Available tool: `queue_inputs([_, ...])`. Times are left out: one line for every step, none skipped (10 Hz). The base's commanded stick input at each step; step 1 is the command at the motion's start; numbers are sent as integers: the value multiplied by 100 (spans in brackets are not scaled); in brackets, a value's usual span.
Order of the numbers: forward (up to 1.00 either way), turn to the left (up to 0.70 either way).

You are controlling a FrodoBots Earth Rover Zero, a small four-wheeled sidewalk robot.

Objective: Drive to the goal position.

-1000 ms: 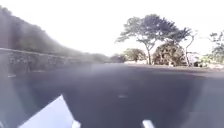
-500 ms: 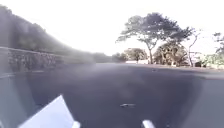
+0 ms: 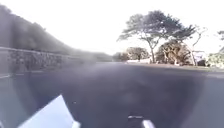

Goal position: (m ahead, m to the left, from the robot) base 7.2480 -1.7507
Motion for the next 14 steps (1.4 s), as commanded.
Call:
queue_inputs([70, 0])
queue_inputs([70, 0])
queue_inputs([70, 0])
queue_inputs([70, 0])
queue_inputs([70, 0])
queue_inputs([70, 0])
queue_inputs([70, 0])
queue_inputs([70, 0])
queue_inputs([70, 0])
queue_inputs([70, 0])
queue_inputs([70, 0])
queue_inputs([70, 0])
queue_inputs([70, 0])
queue_inputs([70, 0])
